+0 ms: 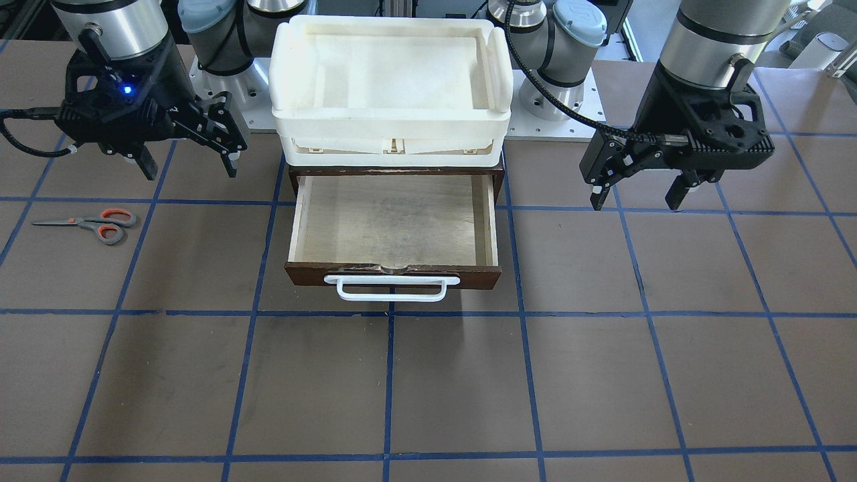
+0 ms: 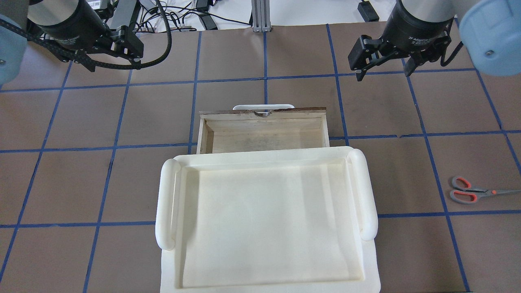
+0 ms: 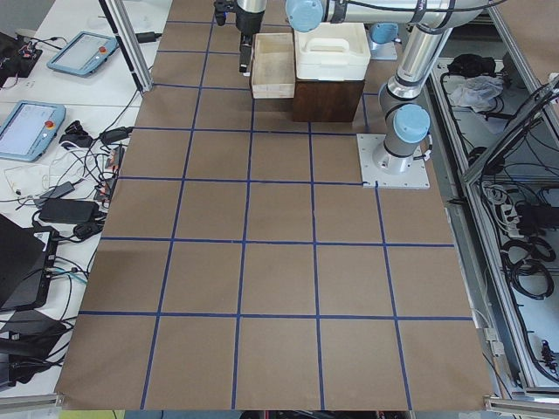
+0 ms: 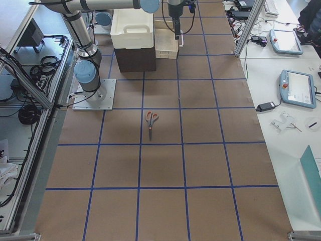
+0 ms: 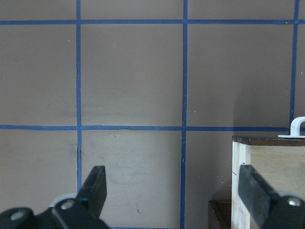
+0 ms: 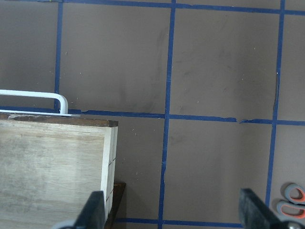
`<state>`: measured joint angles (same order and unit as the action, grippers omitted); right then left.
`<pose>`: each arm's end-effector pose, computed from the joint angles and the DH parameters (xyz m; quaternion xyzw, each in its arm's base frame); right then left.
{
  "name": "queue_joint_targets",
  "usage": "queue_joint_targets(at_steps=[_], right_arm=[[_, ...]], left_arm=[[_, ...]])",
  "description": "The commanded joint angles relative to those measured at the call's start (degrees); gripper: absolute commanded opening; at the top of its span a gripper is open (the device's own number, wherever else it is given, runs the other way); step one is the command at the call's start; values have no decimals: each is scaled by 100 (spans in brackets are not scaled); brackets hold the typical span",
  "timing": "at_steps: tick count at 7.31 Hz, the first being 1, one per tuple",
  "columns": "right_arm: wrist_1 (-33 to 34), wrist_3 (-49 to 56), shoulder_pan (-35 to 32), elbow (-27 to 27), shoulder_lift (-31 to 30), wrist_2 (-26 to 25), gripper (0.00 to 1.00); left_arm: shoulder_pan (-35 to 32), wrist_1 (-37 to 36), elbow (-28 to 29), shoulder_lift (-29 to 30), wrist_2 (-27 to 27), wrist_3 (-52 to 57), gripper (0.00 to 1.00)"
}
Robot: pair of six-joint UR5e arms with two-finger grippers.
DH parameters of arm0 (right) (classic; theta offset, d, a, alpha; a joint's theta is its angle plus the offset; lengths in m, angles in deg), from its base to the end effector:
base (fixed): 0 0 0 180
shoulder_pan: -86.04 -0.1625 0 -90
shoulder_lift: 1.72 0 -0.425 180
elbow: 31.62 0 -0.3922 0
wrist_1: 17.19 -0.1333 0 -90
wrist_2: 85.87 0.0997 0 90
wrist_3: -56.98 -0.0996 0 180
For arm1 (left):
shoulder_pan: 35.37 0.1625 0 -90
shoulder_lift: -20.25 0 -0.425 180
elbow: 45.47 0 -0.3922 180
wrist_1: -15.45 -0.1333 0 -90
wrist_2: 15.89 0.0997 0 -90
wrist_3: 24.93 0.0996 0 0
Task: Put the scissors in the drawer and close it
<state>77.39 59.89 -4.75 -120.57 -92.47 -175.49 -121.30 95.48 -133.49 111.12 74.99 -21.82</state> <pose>0.1408 -0.4947 0.5119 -0.0324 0.9979 -0.0557 0.0023 -0.0948 -0.5236 0.5165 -0.0091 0.9953 -0.0959 0.0137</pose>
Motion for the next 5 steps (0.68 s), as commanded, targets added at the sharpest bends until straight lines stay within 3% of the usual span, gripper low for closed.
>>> queue_joint_targets(at_steps=[1,4,5], right_arm=[[-9,0,0,0,-4,-20,100],[-9,9,0,0,5,-11,100],[-35,731,95,0,13,-28,100]], left_arm=[[-3,4,-5,-26,9,-3,100],[6,4,-31,18,-17,-3,100],[6,-5,-84,-78,0,6,100]])
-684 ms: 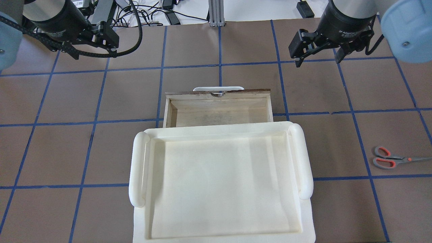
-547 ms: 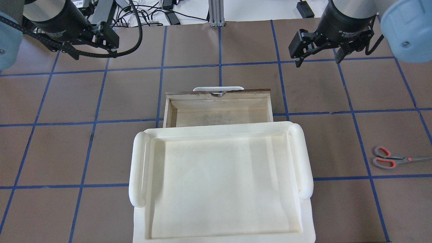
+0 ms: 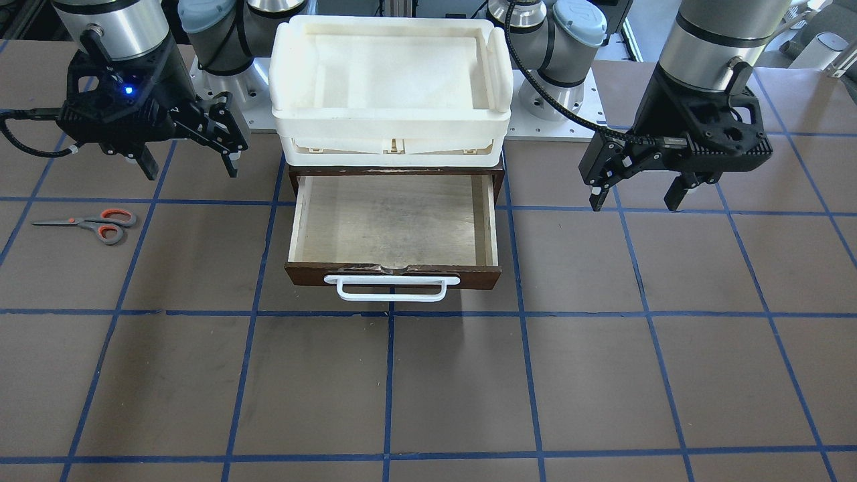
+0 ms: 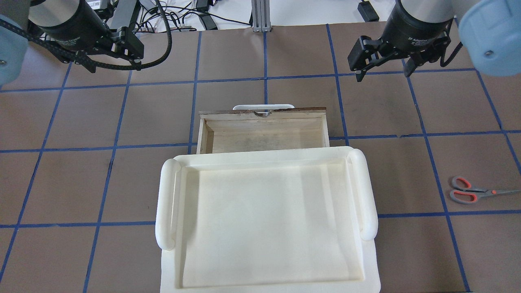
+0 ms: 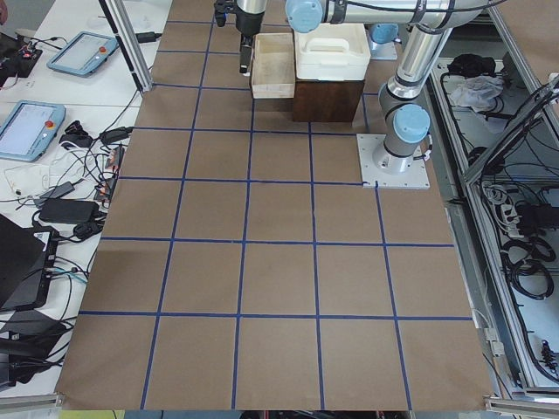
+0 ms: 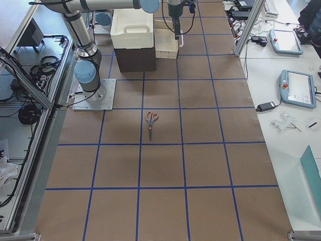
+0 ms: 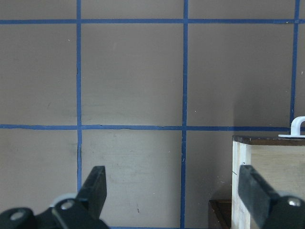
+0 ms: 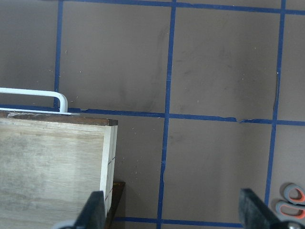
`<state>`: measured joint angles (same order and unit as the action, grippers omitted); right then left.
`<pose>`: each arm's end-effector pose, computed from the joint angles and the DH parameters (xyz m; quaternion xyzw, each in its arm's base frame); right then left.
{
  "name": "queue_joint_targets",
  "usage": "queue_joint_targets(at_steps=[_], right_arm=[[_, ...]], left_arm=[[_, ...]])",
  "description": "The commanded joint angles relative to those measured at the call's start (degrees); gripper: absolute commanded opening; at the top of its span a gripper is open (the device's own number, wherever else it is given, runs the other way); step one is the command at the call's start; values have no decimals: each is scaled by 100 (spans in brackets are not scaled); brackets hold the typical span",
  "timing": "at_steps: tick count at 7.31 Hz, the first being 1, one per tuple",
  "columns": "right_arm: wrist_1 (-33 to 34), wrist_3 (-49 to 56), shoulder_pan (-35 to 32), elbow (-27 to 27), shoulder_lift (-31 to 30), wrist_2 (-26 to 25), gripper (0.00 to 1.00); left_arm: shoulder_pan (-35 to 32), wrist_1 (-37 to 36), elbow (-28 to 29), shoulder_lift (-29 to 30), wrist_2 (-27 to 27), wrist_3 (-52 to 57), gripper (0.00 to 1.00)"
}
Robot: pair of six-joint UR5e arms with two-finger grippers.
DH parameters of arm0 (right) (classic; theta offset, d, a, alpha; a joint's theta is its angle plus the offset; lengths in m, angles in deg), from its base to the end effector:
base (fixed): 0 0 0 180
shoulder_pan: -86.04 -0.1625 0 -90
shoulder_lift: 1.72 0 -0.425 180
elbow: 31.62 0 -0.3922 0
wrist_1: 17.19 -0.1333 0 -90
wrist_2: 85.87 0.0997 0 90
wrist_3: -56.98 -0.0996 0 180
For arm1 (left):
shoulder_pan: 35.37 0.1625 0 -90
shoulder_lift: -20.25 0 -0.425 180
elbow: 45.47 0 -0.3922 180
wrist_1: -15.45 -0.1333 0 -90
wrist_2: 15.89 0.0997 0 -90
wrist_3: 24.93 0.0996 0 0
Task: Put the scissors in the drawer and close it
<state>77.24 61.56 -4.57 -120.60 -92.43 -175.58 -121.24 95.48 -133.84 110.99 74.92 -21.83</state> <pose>0.1391 -0.4951 0.5110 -0.0453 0.9975 -0.0538 0.0007 -0.0945 -0.5225 0.5145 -0.0096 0.9954 -0.0940 0.0130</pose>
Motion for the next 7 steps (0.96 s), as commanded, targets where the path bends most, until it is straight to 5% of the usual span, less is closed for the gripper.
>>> queue_joint_targets(at_steps=[1,4,7], right_arm=[[-64,1336,453,-5,1,-46,100],[-495,4854,2322,-75,36,-2,100],[-268,8309,3688,-768,141,-212,100]], left_arm=[[9,-5,-58,-4,7,16,100],[0,-119,-75,84,16,7,100],[0,-233,-146,102,-10,16,100]])
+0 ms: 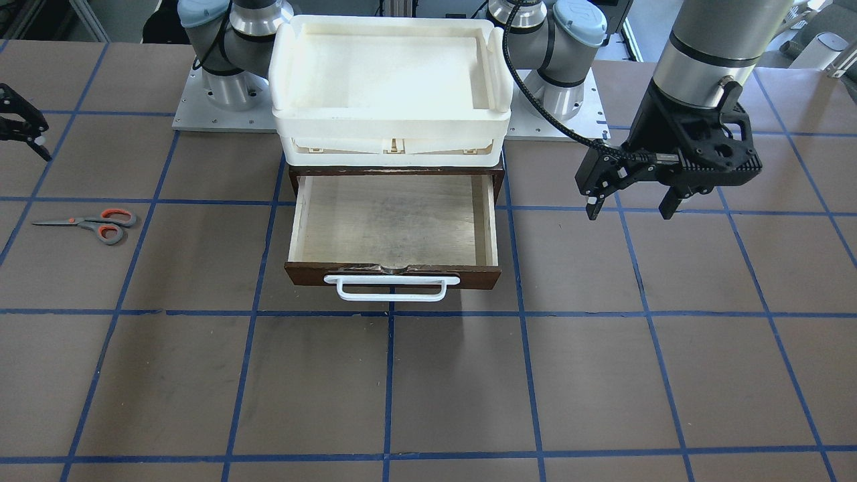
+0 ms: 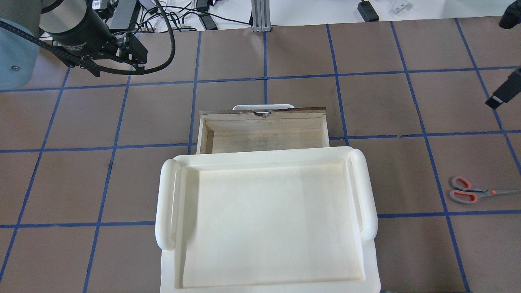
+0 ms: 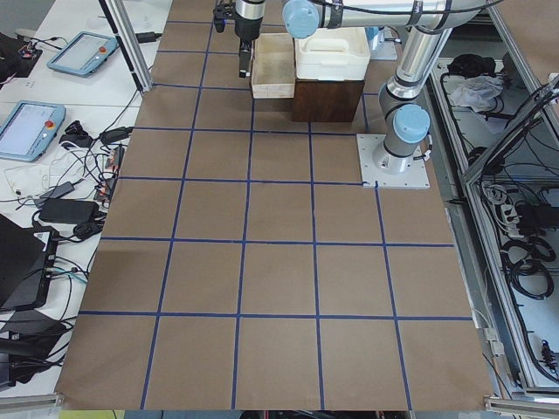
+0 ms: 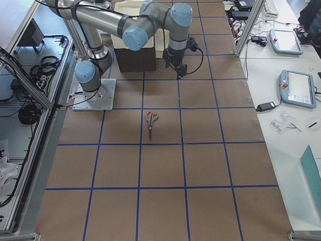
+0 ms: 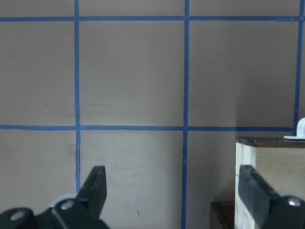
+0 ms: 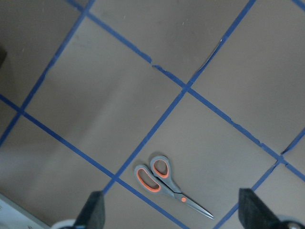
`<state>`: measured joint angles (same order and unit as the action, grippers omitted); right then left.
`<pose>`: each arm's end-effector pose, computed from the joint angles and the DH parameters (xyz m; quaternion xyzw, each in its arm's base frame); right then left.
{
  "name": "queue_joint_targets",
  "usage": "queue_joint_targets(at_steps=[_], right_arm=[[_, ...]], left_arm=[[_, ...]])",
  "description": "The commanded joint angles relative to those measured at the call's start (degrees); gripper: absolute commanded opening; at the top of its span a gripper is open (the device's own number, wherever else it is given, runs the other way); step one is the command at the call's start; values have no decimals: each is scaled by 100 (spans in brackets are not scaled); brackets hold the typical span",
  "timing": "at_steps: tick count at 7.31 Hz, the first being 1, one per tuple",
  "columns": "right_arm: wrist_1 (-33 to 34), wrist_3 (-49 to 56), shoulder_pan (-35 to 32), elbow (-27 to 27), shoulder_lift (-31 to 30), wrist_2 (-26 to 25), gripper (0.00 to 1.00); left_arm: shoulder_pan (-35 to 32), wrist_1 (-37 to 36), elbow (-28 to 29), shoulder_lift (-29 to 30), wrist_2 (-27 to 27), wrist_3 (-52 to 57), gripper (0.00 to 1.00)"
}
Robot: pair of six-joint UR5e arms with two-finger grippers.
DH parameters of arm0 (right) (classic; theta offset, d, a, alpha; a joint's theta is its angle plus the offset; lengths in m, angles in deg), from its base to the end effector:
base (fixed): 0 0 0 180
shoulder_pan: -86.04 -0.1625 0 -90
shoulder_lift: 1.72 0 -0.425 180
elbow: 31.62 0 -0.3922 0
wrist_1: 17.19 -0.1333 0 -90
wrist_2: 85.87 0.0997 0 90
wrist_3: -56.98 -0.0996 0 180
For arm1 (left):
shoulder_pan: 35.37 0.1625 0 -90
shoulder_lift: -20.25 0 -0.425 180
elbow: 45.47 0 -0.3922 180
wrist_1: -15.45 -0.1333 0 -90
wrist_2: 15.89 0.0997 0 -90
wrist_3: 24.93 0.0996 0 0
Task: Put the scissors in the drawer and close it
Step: 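Move the right gripper over the grey-and-orange scissors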
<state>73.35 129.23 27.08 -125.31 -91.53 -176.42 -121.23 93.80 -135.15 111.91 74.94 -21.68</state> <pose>-0.1374 -0.4850 0.4557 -0.3519 0.9356 0.0218 0.0199 -0.0939 -0.5285 0.4980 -0.0084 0.9959 -0.0892 0.0130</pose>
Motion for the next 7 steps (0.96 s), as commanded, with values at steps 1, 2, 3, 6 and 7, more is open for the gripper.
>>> queue_joint_targets(at_steps=[1,2,3,6,7], right_arm=[[382,2730,726,-595,261,-172,100],[481,3447,1007,-764,402,-434,100],[456,3576,1079,-939,508,-524,100],[926,4491,1352,-1511,789,-858,100],[1730,4552,1422,-1852,894,-797,100]], left_arm=[[-1,-100,-15,53,-13,-8,100],[-1,-179,-23,88,-13,-8,100],[-1,-180,-23,80,-4,-8,100],[-1,-188,-32,71,-4,-8,100],[-9,-189,-32,36,-4,-17,100]])
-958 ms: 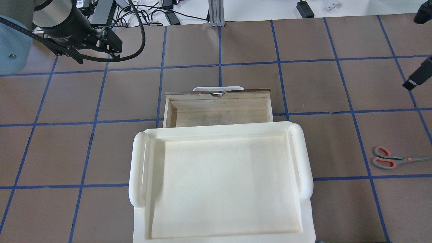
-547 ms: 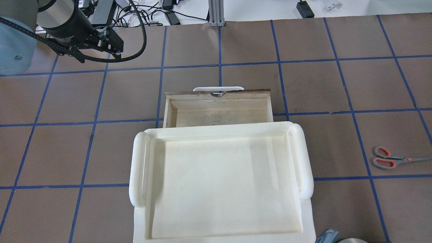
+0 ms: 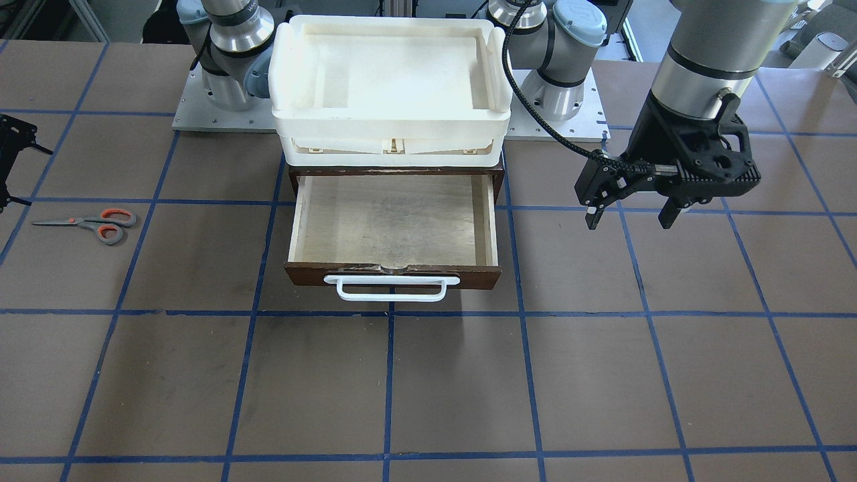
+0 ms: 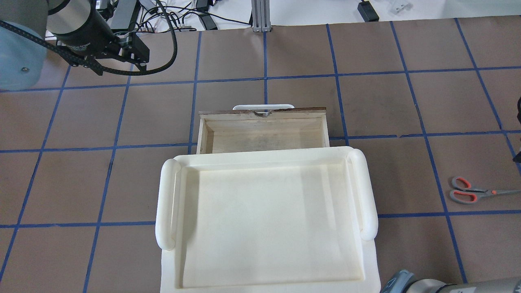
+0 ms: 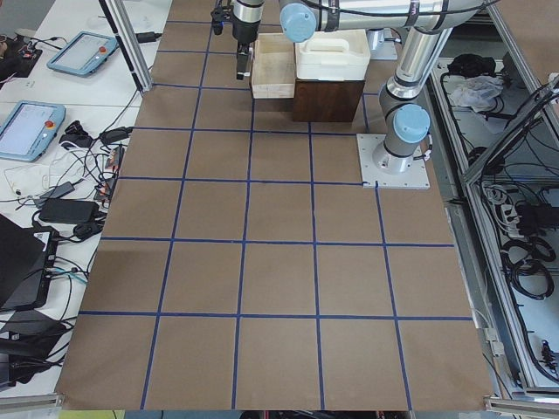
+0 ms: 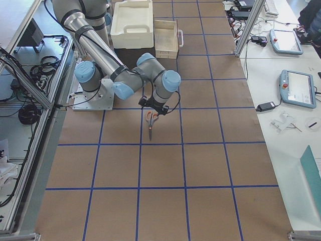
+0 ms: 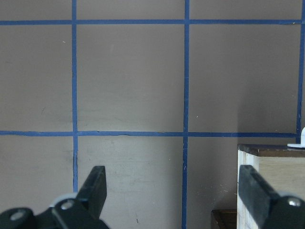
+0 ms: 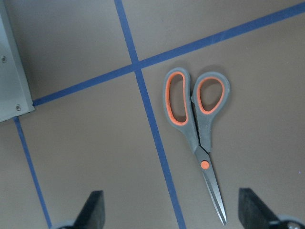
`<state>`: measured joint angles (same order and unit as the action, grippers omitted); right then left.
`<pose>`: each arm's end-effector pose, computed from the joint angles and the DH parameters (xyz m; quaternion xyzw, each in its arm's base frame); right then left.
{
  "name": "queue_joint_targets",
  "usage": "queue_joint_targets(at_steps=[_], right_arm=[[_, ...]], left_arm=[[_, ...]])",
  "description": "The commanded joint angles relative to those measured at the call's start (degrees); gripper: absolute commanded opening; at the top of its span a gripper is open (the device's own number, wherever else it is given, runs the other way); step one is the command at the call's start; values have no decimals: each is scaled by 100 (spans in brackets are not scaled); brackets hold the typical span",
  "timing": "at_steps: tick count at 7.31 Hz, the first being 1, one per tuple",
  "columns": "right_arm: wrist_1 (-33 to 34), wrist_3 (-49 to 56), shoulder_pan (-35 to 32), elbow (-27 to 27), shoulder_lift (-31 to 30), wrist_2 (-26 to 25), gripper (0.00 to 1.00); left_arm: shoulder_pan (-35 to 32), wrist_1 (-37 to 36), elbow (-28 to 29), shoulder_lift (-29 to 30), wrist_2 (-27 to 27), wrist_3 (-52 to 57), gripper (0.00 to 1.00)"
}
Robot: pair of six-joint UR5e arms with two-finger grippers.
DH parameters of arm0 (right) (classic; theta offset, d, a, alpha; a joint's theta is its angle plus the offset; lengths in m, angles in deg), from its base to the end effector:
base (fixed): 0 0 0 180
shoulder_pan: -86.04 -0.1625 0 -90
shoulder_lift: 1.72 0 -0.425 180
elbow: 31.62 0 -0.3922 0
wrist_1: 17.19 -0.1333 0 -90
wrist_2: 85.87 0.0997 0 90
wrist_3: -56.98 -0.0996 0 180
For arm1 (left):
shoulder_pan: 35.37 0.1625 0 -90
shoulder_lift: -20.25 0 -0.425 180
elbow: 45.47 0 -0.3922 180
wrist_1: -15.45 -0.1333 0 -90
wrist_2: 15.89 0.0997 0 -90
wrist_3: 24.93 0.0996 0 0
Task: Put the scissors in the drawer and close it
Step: 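Move the right gripper over the grey-and-orange scissors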
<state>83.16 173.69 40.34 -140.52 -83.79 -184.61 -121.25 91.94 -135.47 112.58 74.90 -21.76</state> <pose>-0.2481 -0.4234 0.2837 -0.5917 0.7898 0.0980 0.1285 -0.0938 -0.5344 0.4928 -0.0089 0.9952 -0.0968 0.0130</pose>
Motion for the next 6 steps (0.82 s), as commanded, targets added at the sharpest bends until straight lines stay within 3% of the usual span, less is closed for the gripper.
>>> queue_joint_targets(at_steps=[1,4,6], right_arm=[[1410,411,218,-726,139,126,100],[1741,1274,342,-958,174,750,100],[2582,1407,403,-1492,174,882,100]], left_arm=[[1,-20,8,-40,0,0,100],[10,-29,0,-48,0,8,100],[1,-38,0,-57,0,0,100]])
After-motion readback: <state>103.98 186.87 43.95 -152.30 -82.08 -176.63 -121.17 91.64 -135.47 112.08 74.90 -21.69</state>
